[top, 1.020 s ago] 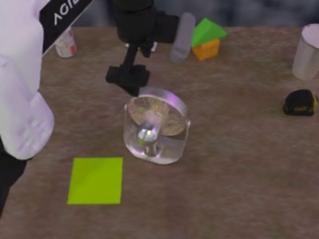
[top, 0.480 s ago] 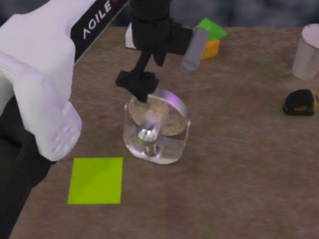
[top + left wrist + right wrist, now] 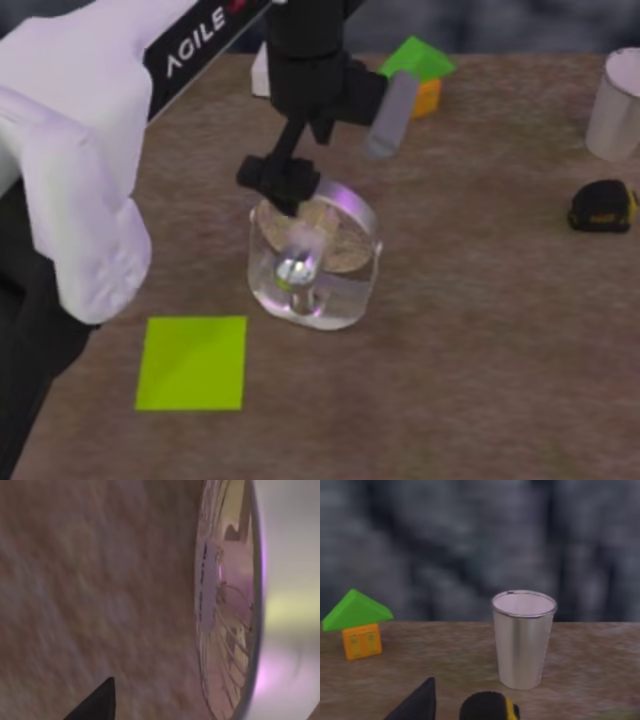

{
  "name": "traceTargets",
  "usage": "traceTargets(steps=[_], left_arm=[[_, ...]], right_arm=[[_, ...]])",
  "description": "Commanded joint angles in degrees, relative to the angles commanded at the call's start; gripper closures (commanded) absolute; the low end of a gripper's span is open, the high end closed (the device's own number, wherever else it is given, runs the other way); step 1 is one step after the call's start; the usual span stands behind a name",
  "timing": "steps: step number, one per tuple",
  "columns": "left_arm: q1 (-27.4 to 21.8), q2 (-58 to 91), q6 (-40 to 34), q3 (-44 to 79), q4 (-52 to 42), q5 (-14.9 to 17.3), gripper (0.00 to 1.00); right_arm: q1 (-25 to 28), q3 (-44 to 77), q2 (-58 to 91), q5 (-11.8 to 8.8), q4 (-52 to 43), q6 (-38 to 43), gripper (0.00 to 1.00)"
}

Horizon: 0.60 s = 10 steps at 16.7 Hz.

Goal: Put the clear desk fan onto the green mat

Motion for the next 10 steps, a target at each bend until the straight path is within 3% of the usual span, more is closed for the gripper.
traceTargets(steps=[5,10], left_arm=[[0.02,-3.83,-0.03,-13.53,9.39,-0.04,0.0],[0.04,-4.36,-0.03,-15.4,10.99,-0.05,0.0]], right_arm=[[0.0,0.0,0.0,0.0,0.0,0.0,0.0],[0.0,0.0,0.0,0.0,0.0,0.0,0.0]])
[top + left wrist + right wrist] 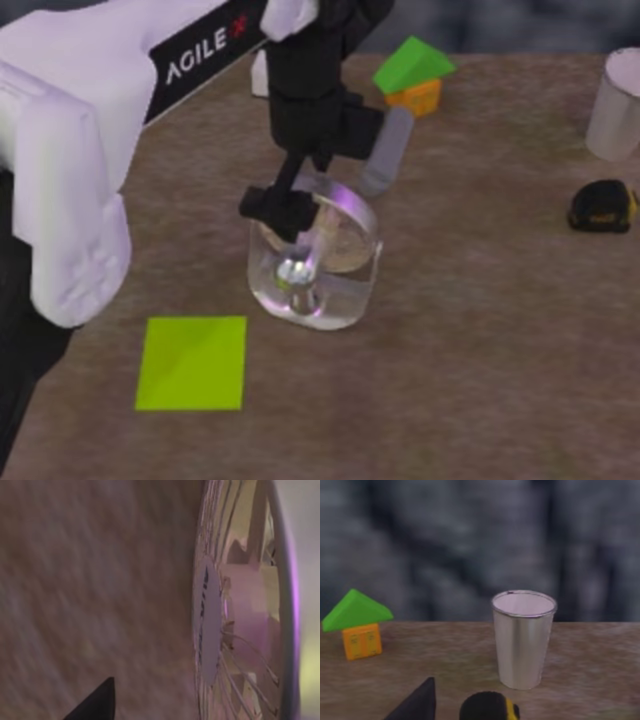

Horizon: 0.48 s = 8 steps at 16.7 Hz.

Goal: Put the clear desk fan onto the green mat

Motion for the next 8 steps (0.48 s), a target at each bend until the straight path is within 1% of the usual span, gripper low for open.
traceTargets(steps=[1,8], left_arm=[[0.0,0.0,0.0,0.0,0.0,0.0,0.0],[0.0,0.0,0.0,0.0,0.0,0.0,0.53]], right_arm=[[0.0,0.0,0.0,0.0,0.0,0.0,0.0],[0.0,0.0,0.0,0.0,0.0,0.0,0.0]])
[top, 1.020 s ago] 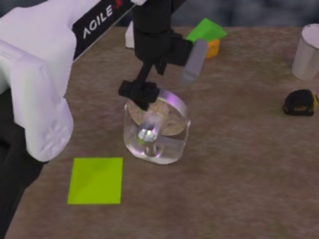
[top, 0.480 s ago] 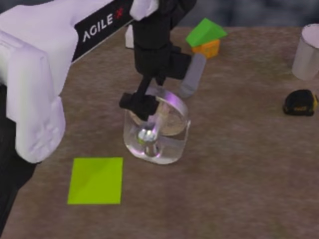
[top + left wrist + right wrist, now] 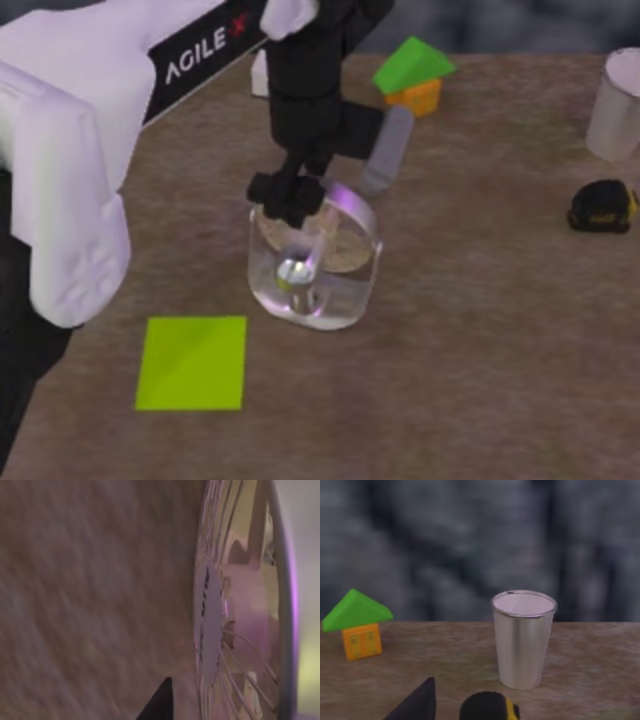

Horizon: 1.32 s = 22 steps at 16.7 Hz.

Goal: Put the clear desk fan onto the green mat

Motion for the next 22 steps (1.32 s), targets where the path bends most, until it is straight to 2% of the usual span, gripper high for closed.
traceTargets(steps=[6,17,22], left_arm=[[0.0,0.0,0.0,0.0,0.0,0.0,0.98],[0.25,0.47,-0.02,0.94,-0.9,-0.02,1.0],[0.77,4.07,0.04,13.49,-9.36,0.08,1.0]], right_arm=[[0.0,0.0,0.0,0.0,0.0,0.0,0.0],[0.0,0.0,0.0,0.0,0.0,0.0,0.0],[0.0,0.0,0.0,0.0,0.0,0.0,0.0]])
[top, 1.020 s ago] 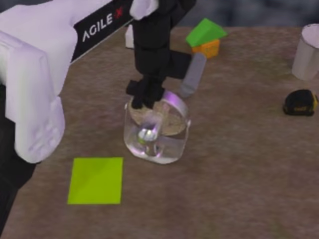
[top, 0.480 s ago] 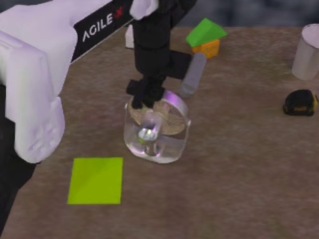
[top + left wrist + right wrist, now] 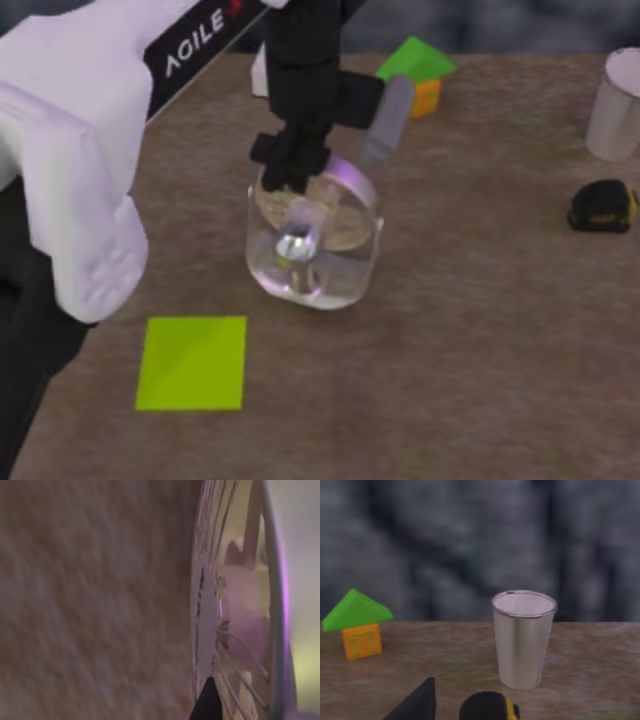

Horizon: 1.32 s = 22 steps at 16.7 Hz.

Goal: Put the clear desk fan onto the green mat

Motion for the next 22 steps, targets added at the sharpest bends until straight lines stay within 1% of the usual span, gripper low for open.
traceTargets(steps=[3,5,10,13,15,18,20,22], left_arm=[[-0.05,2.15,0.32,8.48,-5.71,0.0,1.0],[0.25,3.02,0.1,11.22,-8.11,0.0,1.0],[0.07,2.92,0.1,11.59,-8.4,-0.02,1.0],[-0.08,2.53,-3.08,10.32,-9.13,-0.59,1.0],[-0.17,1.73,-8.37,8.3,-10.02,-1.38,1.0],[-0.12,-0.53,-20.67,3.94,-11.22,-2.79,1.0],[0.06,-2.99,-32.07,0.19,-11.49,-3.76,1.0],[0.28,-6.06,-45.6,-3.97,-11.27,-4.65,1.0]], right_arm=[[0.0,0.0,0.0,0.0,0.0,0.0,0.0],[0.0,0.0,0.0,0.0,0.0,0.0,0.0],[0.0,0.0,0.0,0.0,0.0,0.0,0.0],[0.0,0.0,0.0,0.0,0.0,0.0,0.0],[0.0,0.0,0.0,0.0,0.0,0.0,0.0],[0.0,0.0,0.0,0.0,0.0,0.0,0.0],[0.0,0.0,0.0,0.0,0.0,0.0,0.0],[0.0,0.0,0.0,0.0,0.0,0.0,0.0]])
